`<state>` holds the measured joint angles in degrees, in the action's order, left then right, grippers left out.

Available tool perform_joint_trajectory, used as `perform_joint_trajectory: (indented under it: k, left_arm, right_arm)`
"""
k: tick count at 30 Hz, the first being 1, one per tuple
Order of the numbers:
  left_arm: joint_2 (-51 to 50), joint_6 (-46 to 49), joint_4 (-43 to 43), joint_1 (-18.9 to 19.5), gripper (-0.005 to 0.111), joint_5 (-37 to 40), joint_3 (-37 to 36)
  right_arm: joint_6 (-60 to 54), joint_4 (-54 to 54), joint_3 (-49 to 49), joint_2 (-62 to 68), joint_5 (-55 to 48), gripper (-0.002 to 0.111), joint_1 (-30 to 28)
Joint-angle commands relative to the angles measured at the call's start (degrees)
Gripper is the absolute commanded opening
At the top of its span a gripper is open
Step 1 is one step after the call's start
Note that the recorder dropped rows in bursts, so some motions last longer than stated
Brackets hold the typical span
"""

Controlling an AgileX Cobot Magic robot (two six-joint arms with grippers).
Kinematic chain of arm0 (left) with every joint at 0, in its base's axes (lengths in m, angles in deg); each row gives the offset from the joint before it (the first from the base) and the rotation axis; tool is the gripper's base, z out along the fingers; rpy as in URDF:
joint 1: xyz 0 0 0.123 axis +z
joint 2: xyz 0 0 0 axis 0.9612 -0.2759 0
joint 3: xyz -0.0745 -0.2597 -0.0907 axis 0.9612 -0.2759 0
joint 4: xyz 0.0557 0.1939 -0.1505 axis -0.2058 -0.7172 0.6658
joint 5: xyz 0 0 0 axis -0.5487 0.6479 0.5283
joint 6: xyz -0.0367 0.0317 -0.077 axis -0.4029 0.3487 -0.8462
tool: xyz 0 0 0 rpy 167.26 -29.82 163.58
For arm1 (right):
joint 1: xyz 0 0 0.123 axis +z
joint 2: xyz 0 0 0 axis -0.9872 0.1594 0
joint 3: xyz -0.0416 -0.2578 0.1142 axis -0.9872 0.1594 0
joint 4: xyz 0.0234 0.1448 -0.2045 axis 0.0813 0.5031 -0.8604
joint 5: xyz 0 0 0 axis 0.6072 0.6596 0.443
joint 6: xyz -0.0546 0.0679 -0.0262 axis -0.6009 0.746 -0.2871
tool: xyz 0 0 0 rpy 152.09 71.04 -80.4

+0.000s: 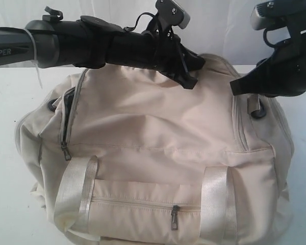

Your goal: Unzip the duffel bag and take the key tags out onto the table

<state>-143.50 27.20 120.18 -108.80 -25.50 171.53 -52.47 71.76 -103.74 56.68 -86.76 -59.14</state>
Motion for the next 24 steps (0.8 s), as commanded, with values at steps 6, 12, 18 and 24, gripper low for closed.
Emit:
perform_joint_trajectory:
  k: [6,12,18,24]
  left_arm:
    - [0.8,-0.4,0.7,1.0,0.0,-4.8,0.3]
    - [0.4,-0.4,0.7,1.0,0.0,-6.2,0.3]
    - [0.4,-0.4,0.7,1.0,0.0,-6.4,0.3]
    - [0.4,-0.4,0.7,1.0,0.0,-6.2,0.3]
  right_arm:
    - [1.0,5.3,-0.1,-1.1,-10.3,0.0,0.0]
    - [0.4,7.2,0.0,-1.1,-16.9,0.0,0.0]
    - [-2.1,9.1,0.0,-1.7,-22.6,0.0,0.0]
    - [-5.1,12.3,0.0,-5.7,-25.3,0.0,0.1]
